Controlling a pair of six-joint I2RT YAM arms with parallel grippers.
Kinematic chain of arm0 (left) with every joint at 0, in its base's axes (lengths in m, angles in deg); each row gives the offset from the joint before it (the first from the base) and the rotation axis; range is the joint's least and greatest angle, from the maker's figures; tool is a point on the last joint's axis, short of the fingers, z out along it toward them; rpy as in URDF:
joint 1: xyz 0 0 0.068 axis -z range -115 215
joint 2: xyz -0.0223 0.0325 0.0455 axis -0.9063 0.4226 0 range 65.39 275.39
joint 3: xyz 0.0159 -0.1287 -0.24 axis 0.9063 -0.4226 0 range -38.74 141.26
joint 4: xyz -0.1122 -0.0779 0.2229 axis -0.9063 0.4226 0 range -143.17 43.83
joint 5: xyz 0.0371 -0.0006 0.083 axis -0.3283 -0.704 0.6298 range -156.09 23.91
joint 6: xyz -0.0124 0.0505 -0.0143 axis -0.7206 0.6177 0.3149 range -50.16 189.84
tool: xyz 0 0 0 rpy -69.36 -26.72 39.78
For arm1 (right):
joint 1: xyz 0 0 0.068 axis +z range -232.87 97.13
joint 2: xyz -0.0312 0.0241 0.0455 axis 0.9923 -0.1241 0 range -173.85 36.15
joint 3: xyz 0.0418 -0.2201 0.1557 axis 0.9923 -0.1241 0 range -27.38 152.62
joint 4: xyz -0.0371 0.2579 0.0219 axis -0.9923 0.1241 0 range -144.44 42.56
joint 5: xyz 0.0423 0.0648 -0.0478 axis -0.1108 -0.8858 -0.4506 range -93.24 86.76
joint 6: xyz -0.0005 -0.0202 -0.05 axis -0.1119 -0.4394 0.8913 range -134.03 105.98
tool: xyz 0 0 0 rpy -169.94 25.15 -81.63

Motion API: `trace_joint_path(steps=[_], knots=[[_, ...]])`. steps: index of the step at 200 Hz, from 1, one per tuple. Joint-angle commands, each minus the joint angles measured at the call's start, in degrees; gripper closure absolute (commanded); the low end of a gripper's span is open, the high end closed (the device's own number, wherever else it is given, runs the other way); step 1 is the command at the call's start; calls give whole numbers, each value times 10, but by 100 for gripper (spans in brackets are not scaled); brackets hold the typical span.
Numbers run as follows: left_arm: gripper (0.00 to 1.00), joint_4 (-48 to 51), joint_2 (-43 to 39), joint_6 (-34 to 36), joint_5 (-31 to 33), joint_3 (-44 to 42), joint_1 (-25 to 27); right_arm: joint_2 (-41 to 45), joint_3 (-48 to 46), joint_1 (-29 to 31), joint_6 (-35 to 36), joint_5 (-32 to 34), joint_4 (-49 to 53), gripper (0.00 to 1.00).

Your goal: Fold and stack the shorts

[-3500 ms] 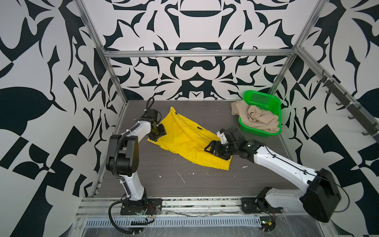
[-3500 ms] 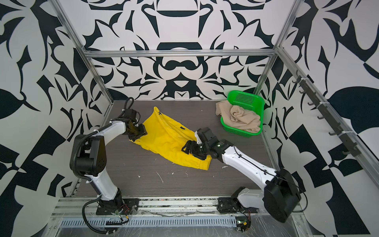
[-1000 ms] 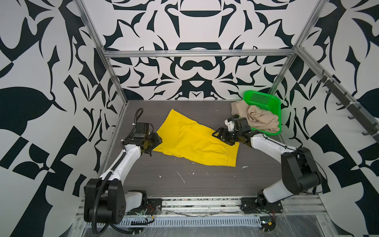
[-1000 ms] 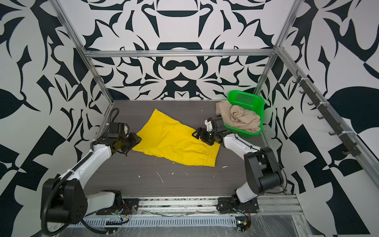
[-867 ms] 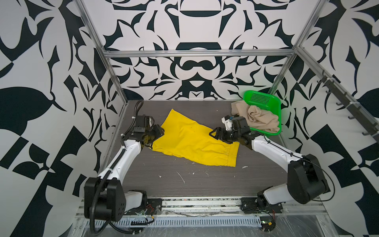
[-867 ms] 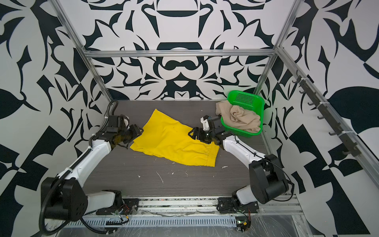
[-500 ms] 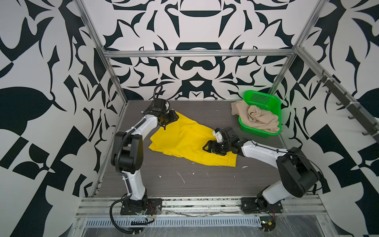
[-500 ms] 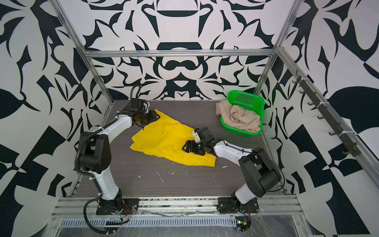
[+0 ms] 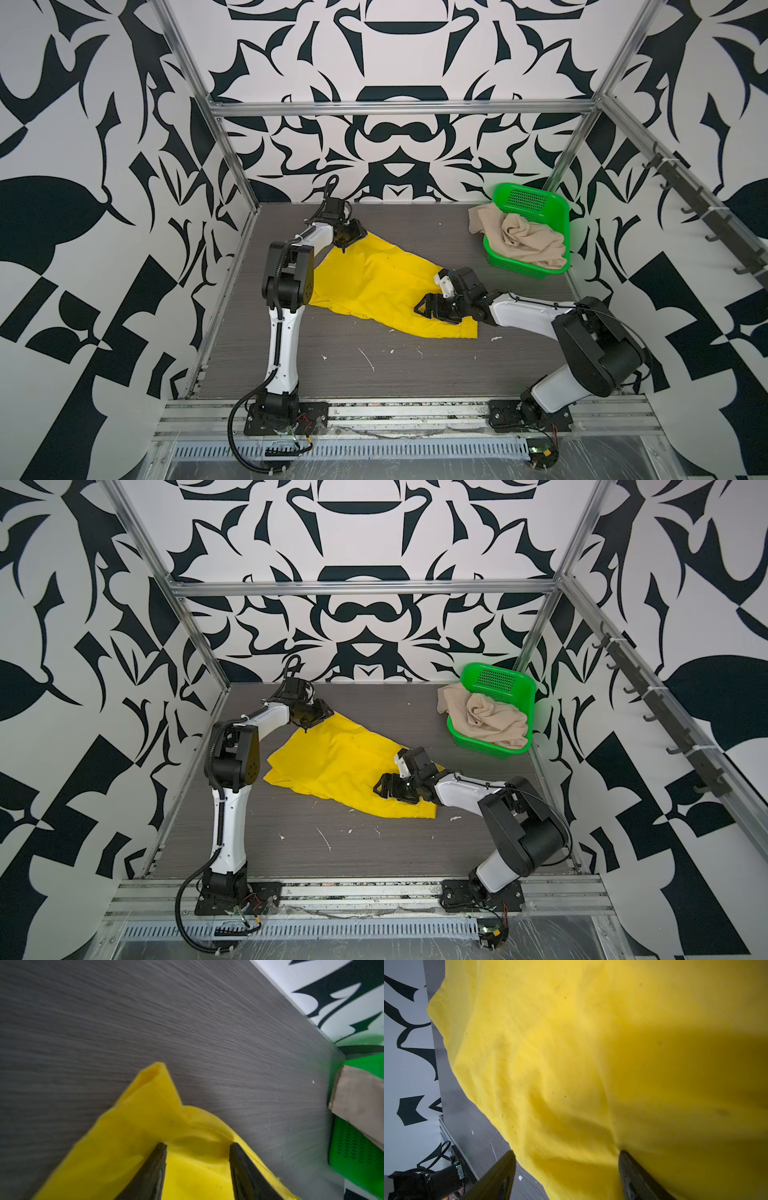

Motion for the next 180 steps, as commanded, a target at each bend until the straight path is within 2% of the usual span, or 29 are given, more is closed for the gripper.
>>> trace_joint_path(steps=[1,45,71,107,128,157,180], knots=[[47,23,37,-26,20,36,-19,9,-41,0,9,-3,66,19],[47,39,50,-24,28,53,-41,28,-81,0,4,-3,75,19],[47,37,8,-18,19,23,-46,49,-56,0,13,1,92,19],[47,15,-161,-14,15,-120,-45,86,49,-9,45,2,143,18],[47,13,-267,-21,17,-217,-41,85,87,-39,48,-23,127,18],[47,9,-371,-38,33,-356,-27,31,132,-85,39,-37,95,18],[47,-21,-425,-68,46,-467,-27,-27,163,-96,41,-41,80,19]])
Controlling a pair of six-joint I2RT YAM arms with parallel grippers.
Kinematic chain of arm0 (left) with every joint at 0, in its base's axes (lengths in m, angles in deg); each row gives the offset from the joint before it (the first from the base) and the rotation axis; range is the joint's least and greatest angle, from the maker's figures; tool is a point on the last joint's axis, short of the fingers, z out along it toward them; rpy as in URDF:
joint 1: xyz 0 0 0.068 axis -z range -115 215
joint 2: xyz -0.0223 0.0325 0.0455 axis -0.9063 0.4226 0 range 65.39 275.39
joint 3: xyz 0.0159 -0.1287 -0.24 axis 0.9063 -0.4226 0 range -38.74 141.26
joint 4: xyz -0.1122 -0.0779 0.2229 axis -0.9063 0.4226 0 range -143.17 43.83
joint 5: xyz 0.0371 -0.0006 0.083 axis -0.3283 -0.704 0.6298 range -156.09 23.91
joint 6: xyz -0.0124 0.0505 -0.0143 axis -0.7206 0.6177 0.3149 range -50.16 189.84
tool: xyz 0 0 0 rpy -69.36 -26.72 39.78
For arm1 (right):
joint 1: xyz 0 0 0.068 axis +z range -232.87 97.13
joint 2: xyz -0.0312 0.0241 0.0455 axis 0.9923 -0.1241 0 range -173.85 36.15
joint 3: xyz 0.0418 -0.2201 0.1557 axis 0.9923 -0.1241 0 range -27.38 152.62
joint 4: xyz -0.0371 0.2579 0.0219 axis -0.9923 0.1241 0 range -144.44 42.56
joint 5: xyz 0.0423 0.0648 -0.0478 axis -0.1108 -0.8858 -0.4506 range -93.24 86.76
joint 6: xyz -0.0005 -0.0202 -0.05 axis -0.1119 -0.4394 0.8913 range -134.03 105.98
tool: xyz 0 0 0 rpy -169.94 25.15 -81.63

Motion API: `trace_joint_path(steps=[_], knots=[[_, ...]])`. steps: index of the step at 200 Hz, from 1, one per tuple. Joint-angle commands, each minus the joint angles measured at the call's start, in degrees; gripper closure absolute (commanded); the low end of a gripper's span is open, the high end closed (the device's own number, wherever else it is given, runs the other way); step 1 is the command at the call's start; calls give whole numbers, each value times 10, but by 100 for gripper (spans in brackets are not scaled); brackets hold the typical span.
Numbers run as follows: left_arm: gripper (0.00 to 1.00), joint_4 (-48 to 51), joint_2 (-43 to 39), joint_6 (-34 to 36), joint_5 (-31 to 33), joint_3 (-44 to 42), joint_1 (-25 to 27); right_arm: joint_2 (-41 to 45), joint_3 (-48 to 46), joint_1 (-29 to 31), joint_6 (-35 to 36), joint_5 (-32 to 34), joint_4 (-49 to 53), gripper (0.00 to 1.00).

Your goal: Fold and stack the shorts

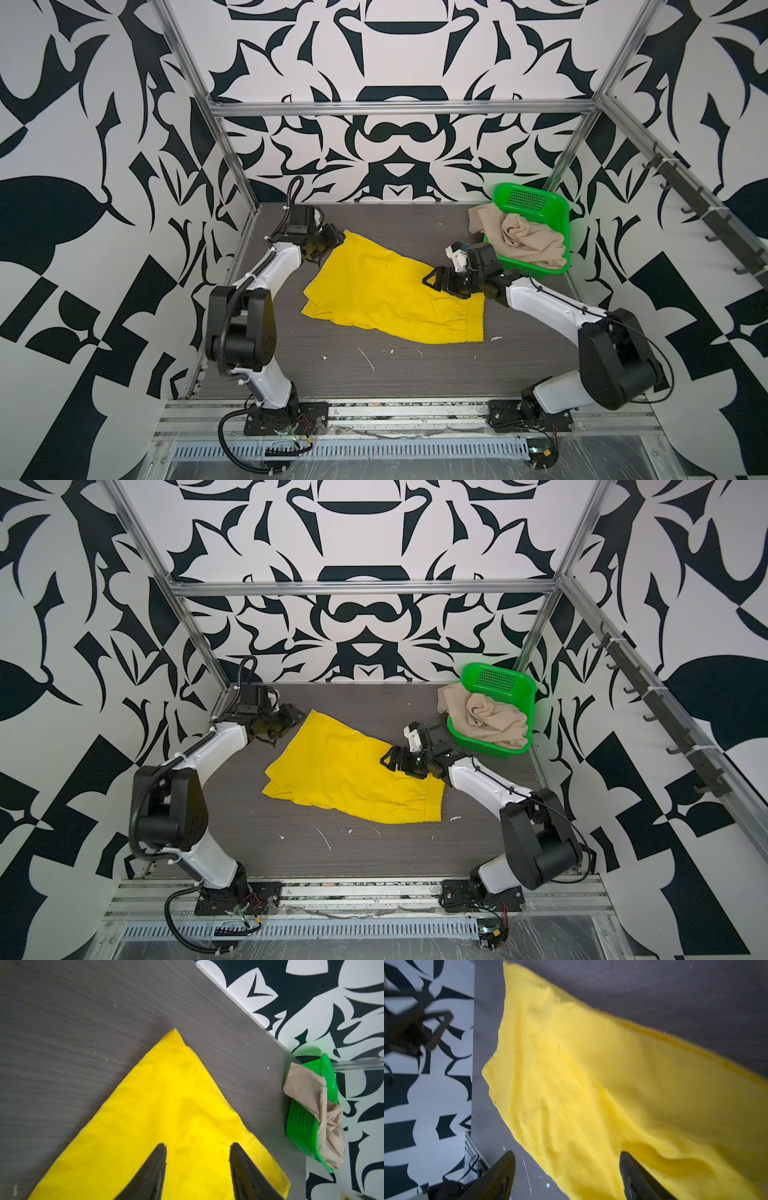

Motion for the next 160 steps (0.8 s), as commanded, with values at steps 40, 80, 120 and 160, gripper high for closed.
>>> trace_joint_path(steps=[40,80,120,160], knots=[[47,5,-71,-72,60,-210,2,-122,77,-11,40,3,25,19],[47,36,-121,-115,109,-284,1,-161,84,0,38,9,13,19],[47,61,-175,-143,141,-357,-14,-212,103,37,9,-4,-33,19],[47,124,-302,-175,179,-385,-16,-252,152,80,-4,-9,-53,18]])
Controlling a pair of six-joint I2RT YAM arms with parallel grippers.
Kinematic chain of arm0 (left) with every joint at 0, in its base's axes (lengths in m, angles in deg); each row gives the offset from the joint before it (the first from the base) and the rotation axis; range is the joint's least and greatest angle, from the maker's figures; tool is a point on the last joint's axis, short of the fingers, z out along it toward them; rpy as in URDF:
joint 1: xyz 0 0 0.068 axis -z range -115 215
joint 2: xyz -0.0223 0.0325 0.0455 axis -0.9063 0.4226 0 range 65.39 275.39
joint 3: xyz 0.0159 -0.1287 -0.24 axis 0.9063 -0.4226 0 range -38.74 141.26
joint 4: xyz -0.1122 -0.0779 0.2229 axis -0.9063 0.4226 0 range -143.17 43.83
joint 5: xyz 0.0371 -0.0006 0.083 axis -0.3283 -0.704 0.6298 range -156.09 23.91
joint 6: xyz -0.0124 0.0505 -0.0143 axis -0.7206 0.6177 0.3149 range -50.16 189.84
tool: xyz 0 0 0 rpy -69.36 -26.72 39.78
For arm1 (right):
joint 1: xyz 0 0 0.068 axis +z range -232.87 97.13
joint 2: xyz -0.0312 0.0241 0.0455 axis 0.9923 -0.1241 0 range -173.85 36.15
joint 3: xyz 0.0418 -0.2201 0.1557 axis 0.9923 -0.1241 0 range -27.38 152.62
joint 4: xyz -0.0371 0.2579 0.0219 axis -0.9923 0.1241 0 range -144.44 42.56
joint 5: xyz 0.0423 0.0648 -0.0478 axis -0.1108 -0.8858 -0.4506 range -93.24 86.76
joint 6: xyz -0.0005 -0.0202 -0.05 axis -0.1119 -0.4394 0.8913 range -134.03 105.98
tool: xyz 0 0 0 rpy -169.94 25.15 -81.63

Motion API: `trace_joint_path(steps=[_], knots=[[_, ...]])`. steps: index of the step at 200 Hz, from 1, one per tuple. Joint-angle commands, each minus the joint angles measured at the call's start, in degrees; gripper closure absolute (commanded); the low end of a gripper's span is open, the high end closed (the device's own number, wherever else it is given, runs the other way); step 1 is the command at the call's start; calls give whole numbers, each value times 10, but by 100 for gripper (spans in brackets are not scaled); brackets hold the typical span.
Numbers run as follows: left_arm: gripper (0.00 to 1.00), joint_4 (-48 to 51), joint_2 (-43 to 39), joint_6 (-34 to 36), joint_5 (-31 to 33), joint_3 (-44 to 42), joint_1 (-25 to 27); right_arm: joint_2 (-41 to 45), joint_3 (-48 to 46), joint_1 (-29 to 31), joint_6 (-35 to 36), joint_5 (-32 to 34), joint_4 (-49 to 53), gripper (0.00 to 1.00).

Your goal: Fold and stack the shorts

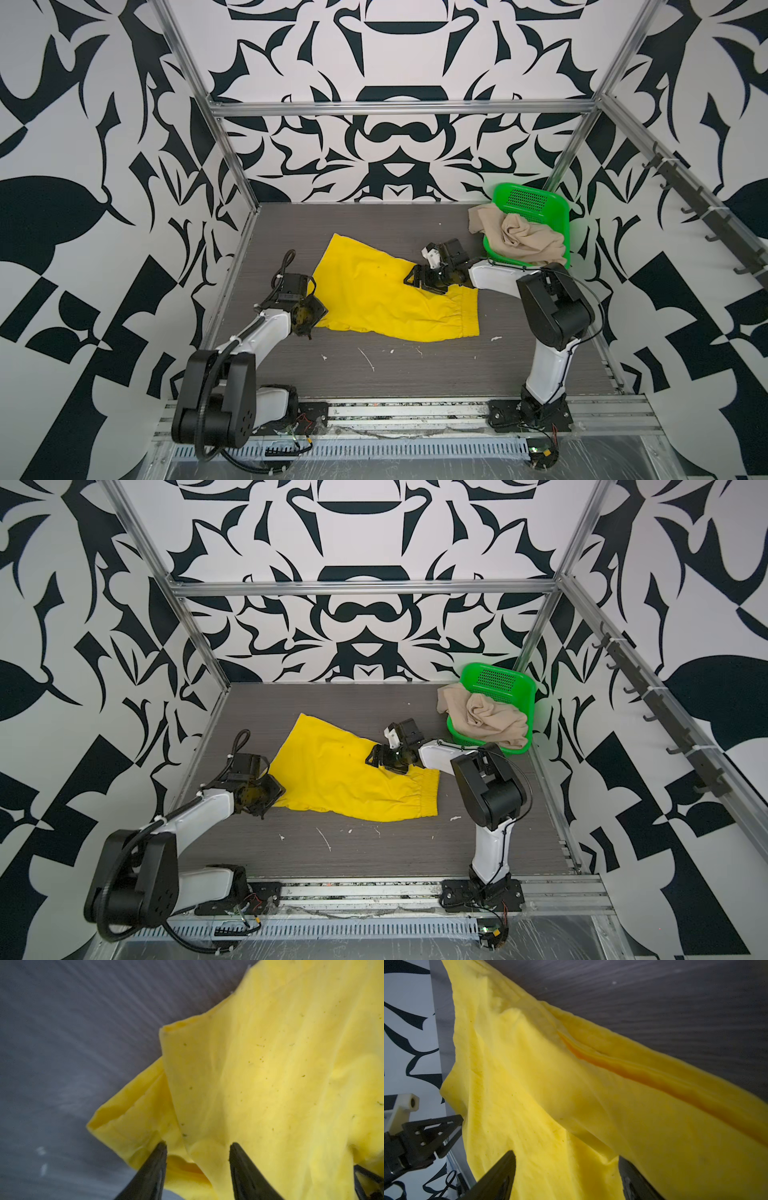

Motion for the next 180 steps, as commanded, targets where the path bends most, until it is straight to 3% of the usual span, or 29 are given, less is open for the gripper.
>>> trace_joint_path(steps=[1,5,13,43,76,137,180], knots=[[47,78,-73,-34,44,-11,-3,-21,28,26,-15,-5,-10,18],[47,87,-87,-34,49,-9,-3,-21,31,28,-18,-7,-12,15],[47,101,-120,-31,55,0,-3,-13,33,30,-23,-10,-17,0],[47,124,-199,20,66,45,-1,69,11,27,-11,21,-7,0],[47,85,-206,87,40,98,22,181,-42,-10,-1,42,31,0],[47,-29,-69,265,-20,206,164,357,-170,-202,1,-14,80,0],[47,-122,70,522,-85,248,324,382,-235,-345,4,-86,102,0]])
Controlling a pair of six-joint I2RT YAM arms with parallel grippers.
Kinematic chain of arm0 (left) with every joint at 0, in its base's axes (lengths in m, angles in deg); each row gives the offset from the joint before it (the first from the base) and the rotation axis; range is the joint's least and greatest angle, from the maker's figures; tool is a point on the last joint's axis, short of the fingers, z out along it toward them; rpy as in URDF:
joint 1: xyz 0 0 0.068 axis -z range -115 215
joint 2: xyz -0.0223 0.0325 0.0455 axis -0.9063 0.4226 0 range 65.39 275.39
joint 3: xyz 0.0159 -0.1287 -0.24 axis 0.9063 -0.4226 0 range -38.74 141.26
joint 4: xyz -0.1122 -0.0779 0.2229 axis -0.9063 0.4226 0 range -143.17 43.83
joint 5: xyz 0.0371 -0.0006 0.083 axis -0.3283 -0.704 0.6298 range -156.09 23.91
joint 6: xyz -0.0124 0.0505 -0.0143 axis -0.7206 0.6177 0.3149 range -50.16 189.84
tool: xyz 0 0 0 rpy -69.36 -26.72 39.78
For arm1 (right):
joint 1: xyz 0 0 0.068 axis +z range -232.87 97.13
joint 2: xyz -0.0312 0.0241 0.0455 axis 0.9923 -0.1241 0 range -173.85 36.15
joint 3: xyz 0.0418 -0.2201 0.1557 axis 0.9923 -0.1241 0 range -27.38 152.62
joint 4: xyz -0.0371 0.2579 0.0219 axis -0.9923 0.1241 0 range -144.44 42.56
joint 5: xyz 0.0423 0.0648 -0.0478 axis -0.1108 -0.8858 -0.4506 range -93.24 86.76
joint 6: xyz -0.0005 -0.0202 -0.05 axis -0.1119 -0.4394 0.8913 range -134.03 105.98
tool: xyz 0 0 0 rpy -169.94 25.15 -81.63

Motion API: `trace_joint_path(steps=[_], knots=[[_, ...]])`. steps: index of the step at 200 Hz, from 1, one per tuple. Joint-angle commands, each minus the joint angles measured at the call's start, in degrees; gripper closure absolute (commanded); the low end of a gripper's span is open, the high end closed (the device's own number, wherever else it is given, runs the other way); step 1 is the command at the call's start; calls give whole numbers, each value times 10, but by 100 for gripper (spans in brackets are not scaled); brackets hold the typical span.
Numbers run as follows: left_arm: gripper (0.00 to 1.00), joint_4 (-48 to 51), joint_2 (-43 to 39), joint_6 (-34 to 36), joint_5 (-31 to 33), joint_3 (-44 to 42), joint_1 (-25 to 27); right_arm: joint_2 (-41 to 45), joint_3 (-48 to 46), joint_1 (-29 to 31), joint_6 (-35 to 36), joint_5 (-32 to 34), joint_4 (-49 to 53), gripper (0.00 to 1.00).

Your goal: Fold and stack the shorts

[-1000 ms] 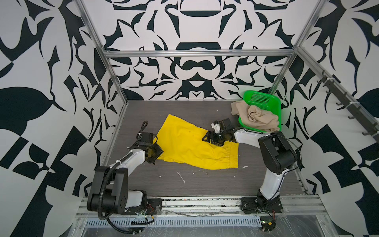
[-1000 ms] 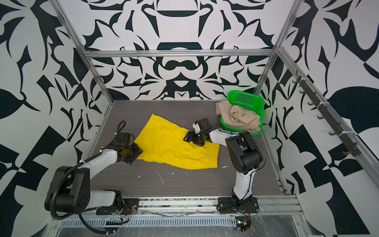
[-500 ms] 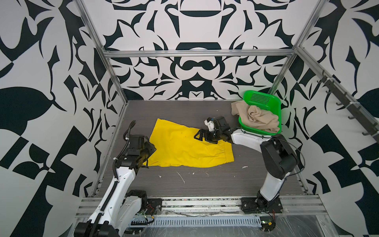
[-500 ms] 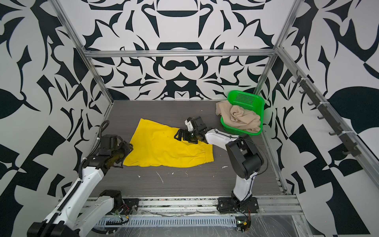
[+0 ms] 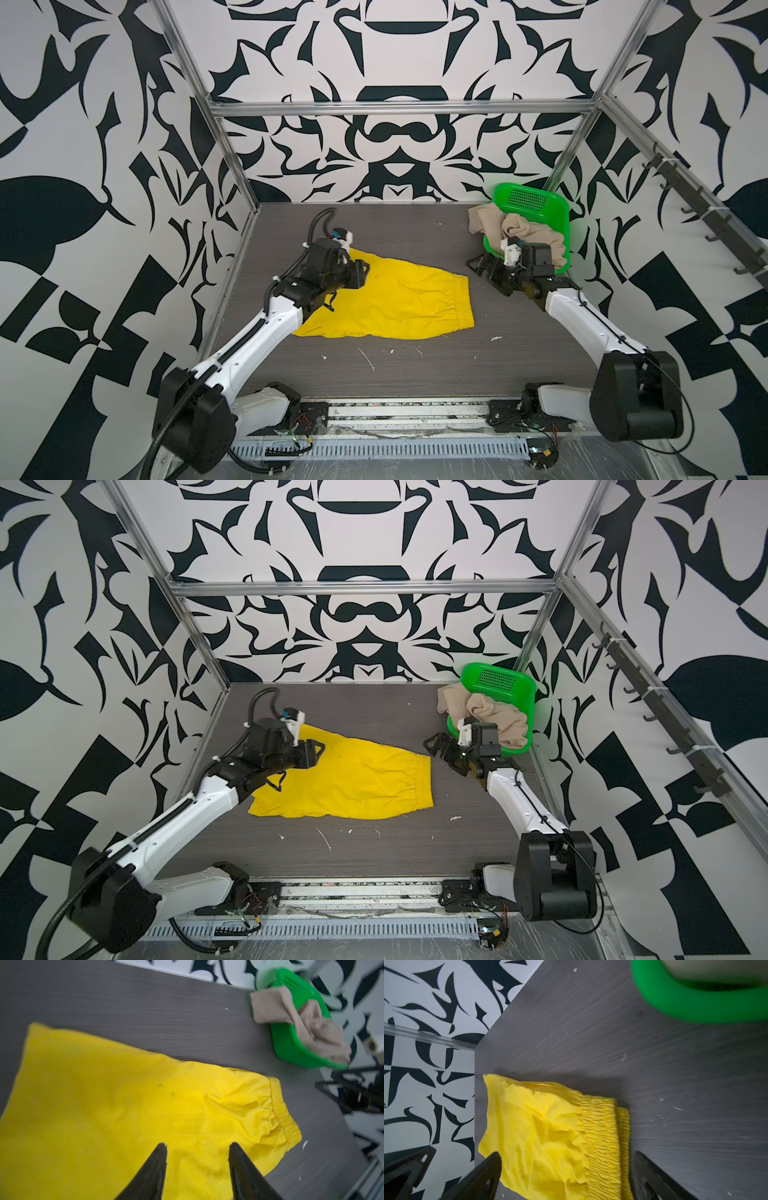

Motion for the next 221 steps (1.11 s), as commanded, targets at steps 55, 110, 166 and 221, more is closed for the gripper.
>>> trace_joint_path(steps=[55,110,166,221], knots=[[38,-16,310,372,-146,187,200,27,-84,-135,-23,-84,-4,0],[36,3,462,420,-192,294,245,40,-113,-140,-29,-84,-7,0],[36,10,519,435,-194,296,254,36,-127,-140,-33,-90,-14,0],[45,-62,537,414,-112,252,263,36,-138,-141,-42,-119,-10,0]])
